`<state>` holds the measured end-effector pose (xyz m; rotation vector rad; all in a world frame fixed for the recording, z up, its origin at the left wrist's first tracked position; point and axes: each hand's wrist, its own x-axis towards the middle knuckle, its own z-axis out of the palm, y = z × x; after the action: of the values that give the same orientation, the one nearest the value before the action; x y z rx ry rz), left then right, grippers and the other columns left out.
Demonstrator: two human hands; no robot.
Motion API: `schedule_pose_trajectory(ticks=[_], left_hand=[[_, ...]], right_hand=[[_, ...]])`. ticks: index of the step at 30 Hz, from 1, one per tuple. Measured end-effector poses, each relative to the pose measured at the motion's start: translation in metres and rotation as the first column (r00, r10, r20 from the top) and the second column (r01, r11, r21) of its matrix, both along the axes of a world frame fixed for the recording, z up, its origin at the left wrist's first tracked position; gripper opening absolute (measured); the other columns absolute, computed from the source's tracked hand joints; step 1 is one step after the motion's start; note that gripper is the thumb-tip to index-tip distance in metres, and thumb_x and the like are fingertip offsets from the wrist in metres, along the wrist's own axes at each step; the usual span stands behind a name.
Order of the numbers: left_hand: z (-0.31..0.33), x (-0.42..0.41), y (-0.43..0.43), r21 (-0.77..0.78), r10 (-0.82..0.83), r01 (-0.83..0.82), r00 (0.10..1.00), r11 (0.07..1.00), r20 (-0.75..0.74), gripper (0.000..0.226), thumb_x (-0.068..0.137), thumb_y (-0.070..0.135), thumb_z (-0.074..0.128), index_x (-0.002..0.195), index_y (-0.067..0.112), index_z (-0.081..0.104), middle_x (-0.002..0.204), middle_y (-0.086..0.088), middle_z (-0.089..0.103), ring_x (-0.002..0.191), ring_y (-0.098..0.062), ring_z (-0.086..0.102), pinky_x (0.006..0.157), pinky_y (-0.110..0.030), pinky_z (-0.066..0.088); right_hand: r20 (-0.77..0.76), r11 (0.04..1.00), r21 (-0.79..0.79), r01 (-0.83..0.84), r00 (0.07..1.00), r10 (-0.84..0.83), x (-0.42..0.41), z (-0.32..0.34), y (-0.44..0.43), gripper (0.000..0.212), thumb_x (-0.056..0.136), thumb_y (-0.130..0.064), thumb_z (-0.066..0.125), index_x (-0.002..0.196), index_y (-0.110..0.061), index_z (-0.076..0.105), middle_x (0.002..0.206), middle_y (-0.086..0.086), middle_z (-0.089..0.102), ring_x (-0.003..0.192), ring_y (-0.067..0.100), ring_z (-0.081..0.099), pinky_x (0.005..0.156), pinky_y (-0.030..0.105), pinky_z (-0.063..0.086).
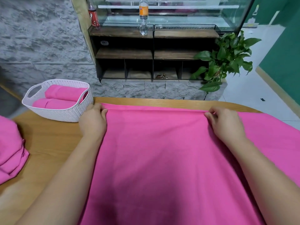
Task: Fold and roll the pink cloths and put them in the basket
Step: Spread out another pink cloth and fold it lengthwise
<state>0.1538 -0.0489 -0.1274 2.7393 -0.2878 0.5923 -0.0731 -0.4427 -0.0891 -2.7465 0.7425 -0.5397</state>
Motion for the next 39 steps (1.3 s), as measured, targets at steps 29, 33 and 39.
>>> schedule_pose_trajectory(ticks=[29,33,39], left_hand=[[0.012,0.025,-0.018,0.229,0.014,-0.017,1.0,0.973,0.015,0.004,0.096,0.008,0.06,0.099,0.009,0.057,0.101,-0.017,0.063,0.081,-0.041,0.066,0.056,-0.041,0.035],[0.01,0.034,-0.011,0.27,-0.011,0.008,1.0,0.963,0.01,0.002,0.097,0.01,0.058,0.099,0.01,0.058,0.1,-0.017,0.062,0.078,-0.042,0.067,0.055,-0.041,0.037],[0.009,0.041,0.0,0.286,-0.019,0.017,1.0,0.958,0.007,0.004,0.095,0.008,0.058,0.098,0.01,0.06,0.098,-0.016,0.06,0.074,-0.041,0.067,0.054,-0.041,0.04]], right_hand=[[0.189,0.997,-0.065,0.028,0.982,-0.015,0.04,-0.041,0.021,0.007,0.097,-0.019,0.066,0.094,-0.014,0.064,0.09,0.012,0.061,0.084,0.038,0.056,0.074,0.046,0.045],[0.191,0.998,-0.061,0.007,0.982,0.004,0.04,-0.042,0.02,0.007,0.097,-0.022,0.068,0.095,-0.016,0.066,0.09,0.009,0.062,0.084,0.036,0.057,0.074,0.046,0.047],[0.18,0.999,-0.043,0.009,0.984,-0.001,0.041,-0.043,0.018,0.007,0.097,-0.024,0.068,0.096,-0.017,0.069,0.09,0.008,0.064,0.084,0.035,0.058,0.076,0.046,0.049]])
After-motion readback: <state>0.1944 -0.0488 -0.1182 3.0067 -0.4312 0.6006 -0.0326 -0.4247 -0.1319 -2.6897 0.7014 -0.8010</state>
